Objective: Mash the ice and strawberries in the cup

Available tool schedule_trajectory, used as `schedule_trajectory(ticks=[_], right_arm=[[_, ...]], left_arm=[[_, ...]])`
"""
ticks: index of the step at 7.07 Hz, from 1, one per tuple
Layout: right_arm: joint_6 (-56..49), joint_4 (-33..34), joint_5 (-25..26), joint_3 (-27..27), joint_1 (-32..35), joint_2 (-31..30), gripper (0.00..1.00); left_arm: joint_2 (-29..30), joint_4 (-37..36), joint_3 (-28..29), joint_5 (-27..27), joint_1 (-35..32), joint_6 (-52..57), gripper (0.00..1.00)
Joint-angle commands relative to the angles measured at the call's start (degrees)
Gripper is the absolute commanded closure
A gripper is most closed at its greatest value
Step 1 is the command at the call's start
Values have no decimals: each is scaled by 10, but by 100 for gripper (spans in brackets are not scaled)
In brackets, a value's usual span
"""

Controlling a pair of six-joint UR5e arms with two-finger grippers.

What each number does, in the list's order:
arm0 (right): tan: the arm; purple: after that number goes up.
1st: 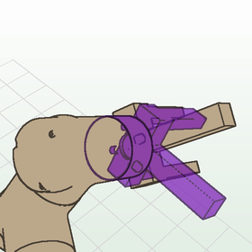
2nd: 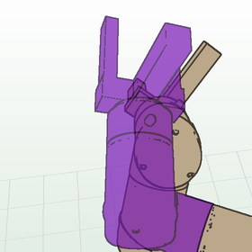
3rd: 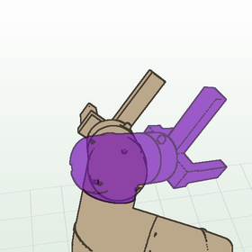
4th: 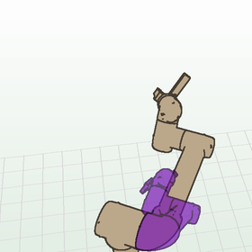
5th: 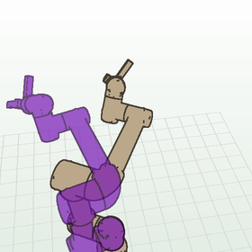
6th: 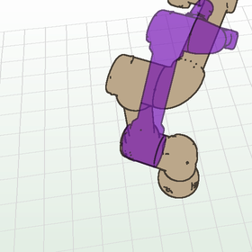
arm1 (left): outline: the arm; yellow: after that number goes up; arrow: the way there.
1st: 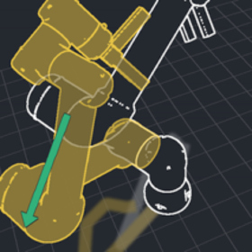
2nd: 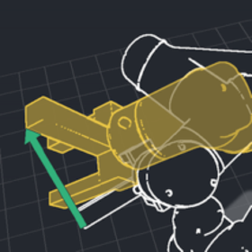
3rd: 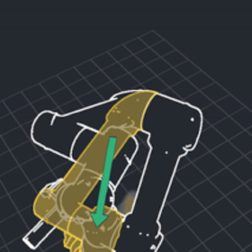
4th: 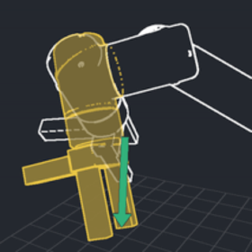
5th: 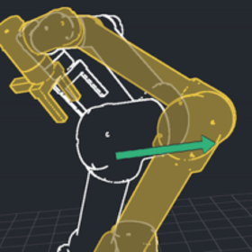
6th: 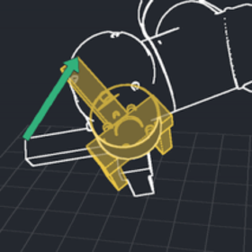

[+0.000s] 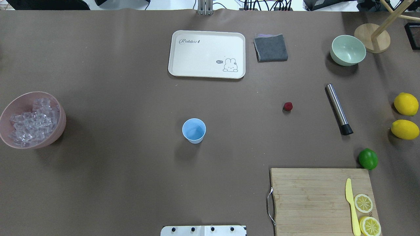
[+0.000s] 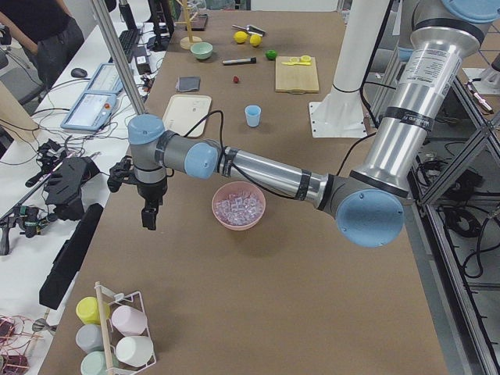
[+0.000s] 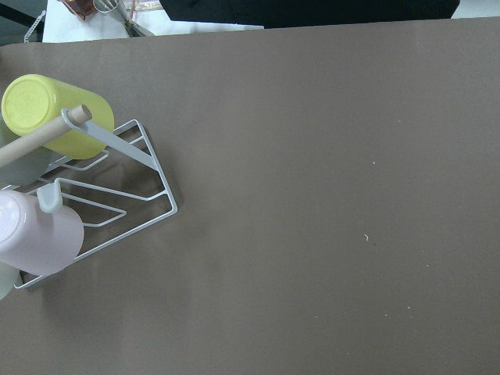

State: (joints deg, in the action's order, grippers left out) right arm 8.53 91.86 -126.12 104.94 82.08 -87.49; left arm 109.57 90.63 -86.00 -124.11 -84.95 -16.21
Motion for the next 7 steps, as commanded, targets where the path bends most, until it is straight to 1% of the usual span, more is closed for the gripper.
schedule_trajectory(ticks=[1,2,4,5,7], right_arm=[[0,0,0,3,0,3,0],[1,0,0,4,0,3,0],[2,0,0,5,0,1,0],[2,0,0,11,0,0,0],[1,0,-1,18,0,-1,0]], left_arm=[[-2,1,3,1,-6,1,2],[-2,1,1,1,-6,0,3],[2,4,-2,40,-5,0,2],[6,2,-2,43,-3,0,2],[-17,5,-6,37,-5,1,2]])
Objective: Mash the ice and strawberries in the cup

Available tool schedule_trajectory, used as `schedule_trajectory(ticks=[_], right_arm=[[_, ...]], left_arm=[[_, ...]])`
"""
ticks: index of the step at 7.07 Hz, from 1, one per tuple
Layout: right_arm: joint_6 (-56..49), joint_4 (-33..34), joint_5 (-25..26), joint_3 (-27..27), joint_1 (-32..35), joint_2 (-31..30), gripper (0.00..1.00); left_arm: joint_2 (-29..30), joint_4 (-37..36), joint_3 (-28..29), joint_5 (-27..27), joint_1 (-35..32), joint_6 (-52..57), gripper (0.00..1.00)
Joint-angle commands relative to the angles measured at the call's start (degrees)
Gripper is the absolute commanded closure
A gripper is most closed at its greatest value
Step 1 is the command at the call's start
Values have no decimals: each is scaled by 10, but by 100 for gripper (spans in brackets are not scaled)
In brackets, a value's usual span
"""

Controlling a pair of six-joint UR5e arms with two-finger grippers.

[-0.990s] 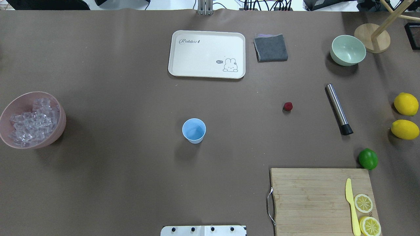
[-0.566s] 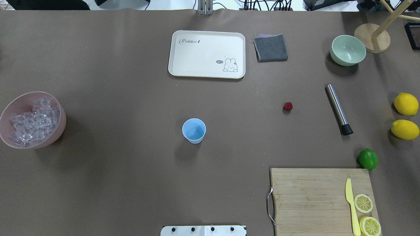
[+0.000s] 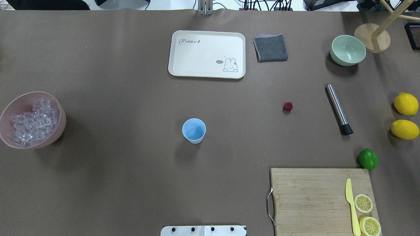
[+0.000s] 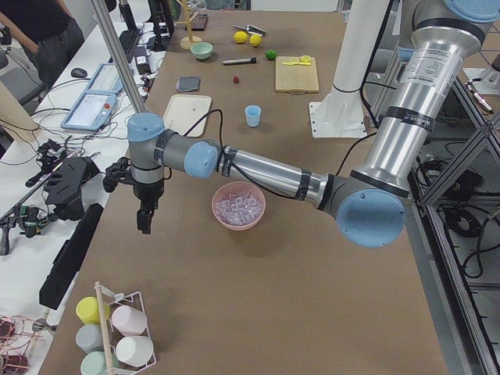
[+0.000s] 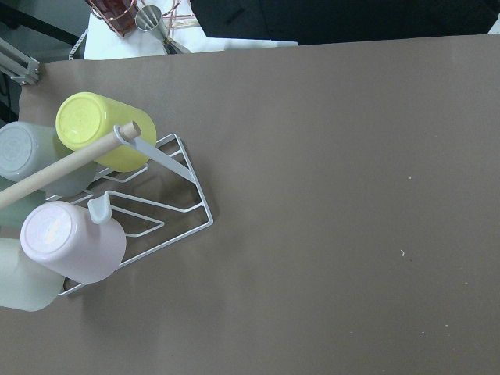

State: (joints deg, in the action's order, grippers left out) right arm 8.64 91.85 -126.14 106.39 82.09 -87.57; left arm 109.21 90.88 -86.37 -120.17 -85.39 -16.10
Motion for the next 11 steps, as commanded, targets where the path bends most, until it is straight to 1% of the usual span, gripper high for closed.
schedule_trajectory(ticks=[1,2,4,5,6,7,8,9,11], right_arm=[[0,0,-8,7,0,-1,0],[0,0,-14,7,0,-1,0],[0,0,-14,7,-1,0,0],[-1,0,-14,7,-1,0,0],[-1,0,-14,7,-1,0,0],[-1,0,-14,7,0,-1,0],[-2,0,-15,7,-1,-1,0],[-2,0,-15,7,-1,-1,0],[-2,0,-31,7,-1,-1,0]], left_arm=[[-18,3,-11,-6,-1,2,2],[-45,3,-37,-22,0,-2,2],[-73,1,-91,-36,0,5,2],[-86,-1,-108,-55,0,4,2],[-96,0,-108,-94,0,4,2],[-98,0,-114,-94,-1,5,2],[-117,1,-126,-90,0,5,3],[-117,0,-130,-90,0,5,3],[-119,0,-140,-98,1,5,3]])
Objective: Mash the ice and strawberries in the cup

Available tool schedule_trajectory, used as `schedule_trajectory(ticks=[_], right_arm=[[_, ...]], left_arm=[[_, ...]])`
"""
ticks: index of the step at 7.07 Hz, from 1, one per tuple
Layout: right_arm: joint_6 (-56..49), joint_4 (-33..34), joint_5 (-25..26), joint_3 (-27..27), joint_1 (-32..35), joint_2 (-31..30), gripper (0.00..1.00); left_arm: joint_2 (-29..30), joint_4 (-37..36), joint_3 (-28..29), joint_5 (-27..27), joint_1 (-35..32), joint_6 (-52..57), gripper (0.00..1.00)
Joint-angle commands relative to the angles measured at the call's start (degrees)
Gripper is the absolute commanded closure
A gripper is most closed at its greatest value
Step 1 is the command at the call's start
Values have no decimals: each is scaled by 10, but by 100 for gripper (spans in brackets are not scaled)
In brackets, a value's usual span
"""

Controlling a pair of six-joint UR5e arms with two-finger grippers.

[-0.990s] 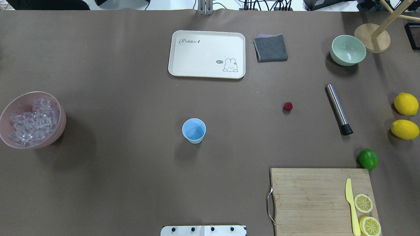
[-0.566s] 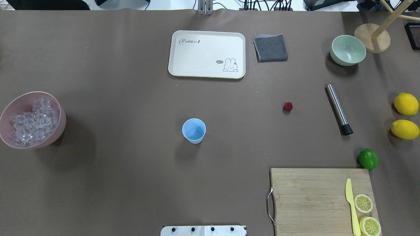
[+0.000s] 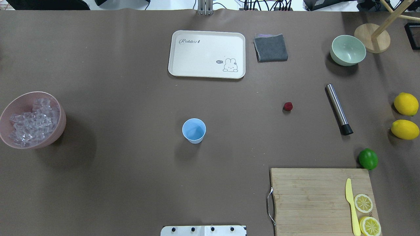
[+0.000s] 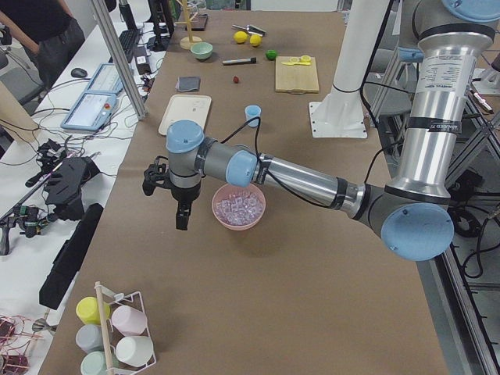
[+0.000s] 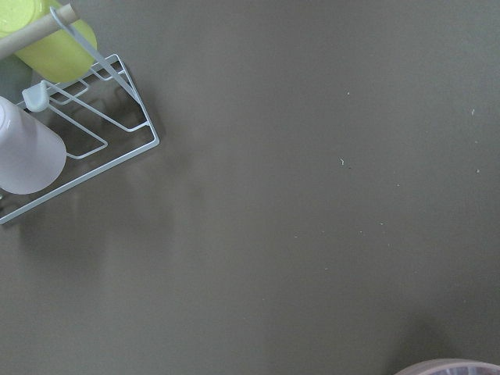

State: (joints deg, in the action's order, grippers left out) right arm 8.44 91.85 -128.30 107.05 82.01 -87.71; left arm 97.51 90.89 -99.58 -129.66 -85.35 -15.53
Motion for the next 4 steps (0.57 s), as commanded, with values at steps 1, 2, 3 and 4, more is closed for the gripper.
schedule_trajectory(ticks=[1,2,3,4], right_arm=[[-1,0,-13,0,0,-1,0],[-2,0,-14,-1,0,-1,0],[-4,0,-19,0,0,-3,0],[-5,0,-21,0,0,-4,0]], left_arm=[[-12,1,-24,-3,4,-1,3],[-12,2,-27,-24,11,-2,3],[-14,2,-31,-59,19,-2,3],[-14,13,-34,-65,39,-1,3]])
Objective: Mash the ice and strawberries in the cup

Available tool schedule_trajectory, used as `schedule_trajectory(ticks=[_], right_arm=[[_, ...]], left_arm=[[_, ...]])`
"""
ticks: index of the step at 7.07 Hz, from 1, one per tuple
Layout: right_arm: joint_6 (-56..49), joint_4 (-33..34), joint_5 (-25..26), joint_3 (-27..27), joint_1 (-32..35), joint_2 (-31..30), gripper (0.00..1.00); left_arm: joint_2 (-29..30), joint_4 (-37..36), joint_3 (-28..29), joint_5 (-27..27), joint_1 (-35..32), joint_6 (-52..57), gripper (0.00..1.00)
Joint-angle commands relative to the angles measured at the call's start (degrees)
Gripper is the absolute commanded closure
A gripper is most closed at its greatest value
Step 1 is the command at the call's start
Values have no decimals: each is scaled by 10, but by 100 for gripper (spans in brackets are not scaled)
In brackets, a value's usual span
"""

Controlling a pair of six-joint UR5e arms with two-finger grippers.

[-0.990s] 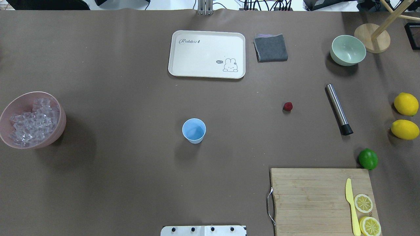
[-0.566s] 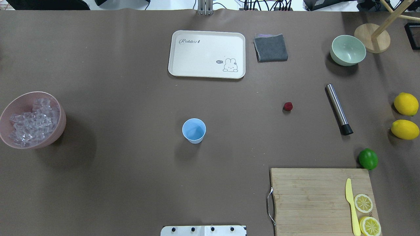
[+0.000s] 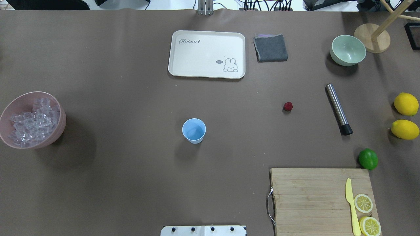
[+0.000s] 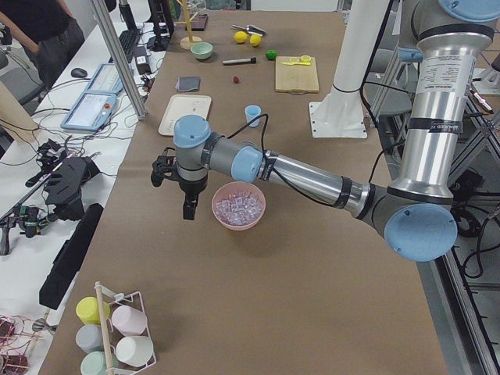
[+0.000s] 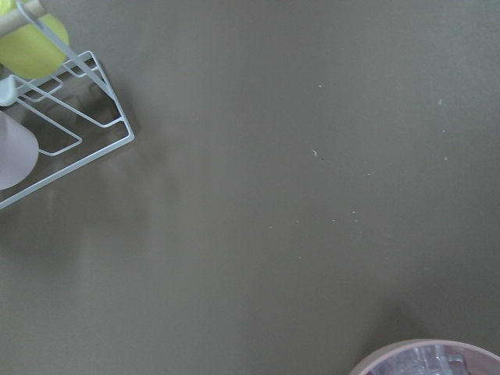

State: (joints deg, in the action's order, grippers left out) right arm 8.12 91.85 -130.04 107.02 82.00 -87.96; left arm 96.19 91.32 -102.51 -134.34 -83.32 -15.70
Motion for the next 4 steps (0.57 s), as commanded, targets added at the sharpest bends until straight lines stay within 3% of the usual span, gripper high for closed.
schedule_trajectory(ticks=[1,4], right_arm=[[-2,0,-5,0,1,-3,0],[-3,0,-5,-1,0,-3,0]], left_arm=[[-10,33,-4,-17,40,1,3],[-57,172,-2,-14,121,2,6]])
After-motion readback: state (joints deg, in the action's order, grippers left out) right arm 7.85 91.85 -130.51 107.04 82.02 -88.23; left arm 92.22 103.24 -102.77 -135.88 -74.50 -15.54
